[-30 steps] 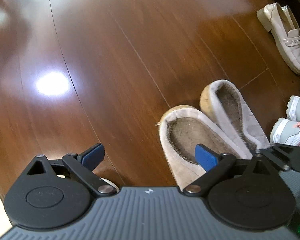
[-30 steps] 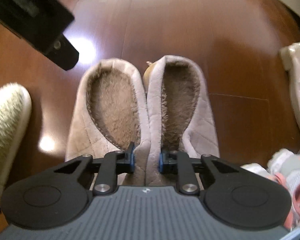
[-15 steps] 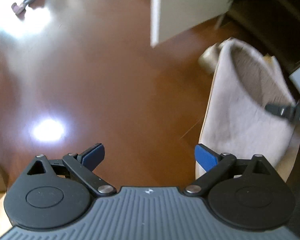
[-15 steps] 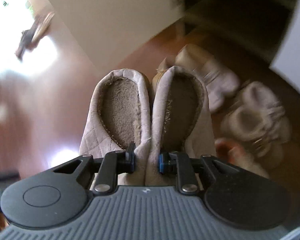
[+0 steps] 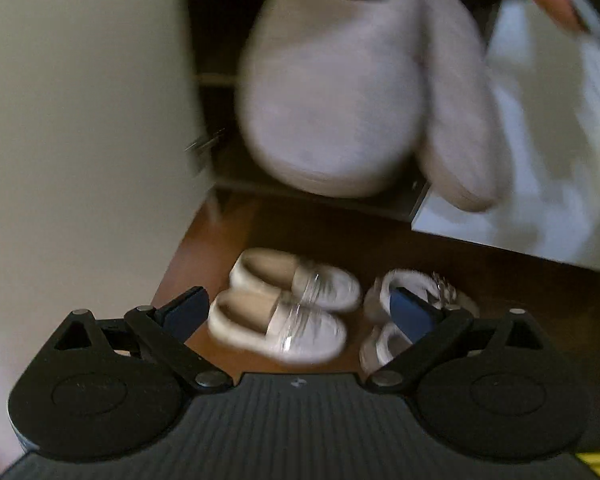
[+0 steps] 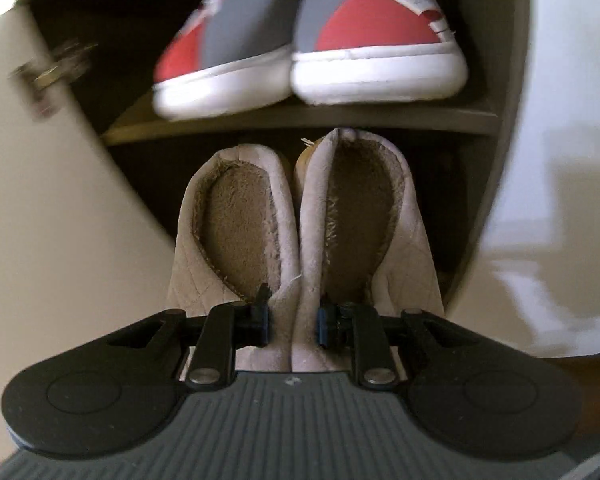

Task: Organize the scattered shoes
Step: 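Lift the beige slippers with the right gripper into the cabinet, then set the beige slippers on the lower shelf with the right gripper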

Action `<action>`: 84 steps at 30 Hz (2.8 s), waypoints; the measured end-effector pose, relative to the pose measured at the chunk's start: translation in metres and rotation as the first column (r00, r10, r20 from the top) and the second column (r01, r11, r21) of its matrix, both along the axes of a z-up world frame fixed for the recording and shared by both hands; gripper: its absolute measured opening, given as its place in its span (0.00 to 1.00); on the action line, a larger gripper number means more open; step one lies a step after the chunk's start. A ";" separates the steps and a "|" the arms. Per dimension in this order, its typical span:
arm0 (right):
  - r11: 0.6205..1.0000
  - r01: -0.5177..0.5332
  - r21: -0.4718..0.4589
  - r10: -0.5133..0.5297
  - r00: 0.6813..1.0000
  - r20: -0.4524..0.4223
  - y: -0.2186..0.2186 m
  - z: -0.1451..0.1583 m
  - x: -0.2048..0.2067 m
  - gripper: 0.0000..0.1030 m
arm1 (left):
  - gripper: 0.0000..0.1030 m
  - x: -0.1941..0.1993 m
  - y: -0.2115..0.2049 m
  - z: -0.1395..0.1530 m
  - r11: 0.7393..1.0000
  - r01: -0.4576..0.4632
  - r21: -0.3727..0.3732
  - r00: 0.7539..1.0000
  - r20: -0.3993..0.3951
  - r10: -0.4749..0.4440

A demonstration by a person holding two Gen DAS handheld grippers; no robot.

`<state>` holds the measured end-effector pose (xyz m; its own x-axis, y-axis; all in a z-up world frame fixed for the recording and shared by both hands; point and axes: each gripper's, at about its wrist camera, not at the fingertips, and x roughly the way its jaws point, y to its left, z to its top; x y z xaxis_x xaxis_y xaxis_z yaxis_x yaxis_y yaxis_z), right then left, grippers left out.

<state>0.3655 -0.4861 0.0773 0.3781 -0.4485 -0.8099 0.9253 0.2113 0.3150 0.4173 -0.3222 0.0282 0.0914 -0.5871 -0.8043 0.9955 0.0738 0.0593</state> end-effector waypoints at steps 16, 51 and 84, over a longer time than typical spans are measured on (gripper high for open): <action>0.996 0.085 0.019 -0.082 0.990 -0.115 -0.132 -0.055 0.049 0.19 | 0.88 0.009 -0.119 -0.039 1.000 0.021 -0.011 0.994 -0.111 -0.022; 0.994 -0.097 0.047 0.106 0.966 -0.234 -0.013 -0.095 -0.006 0.12 | 0.88 0.028 -0.185 -0.035 0.975 0.196 0.102 0.977 0.061 -0.203; 0.991 -0.010 -0.131 -0.020 0.974 -0.226 -0.053 -0.073 0.005 0.07 | 0.88 0.044 -0.197 -0.012 0.883 0.469 0.010 0.879 0.096 -0.468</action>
<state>0.3708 -0.5395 0.0040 0.1896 -0.5574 -0.8083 0.9704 0.2318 0.0677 0.4611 -0.5193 0.0163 -0.1233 -0.5906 -0.7975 0.9039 -0.3984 0.1553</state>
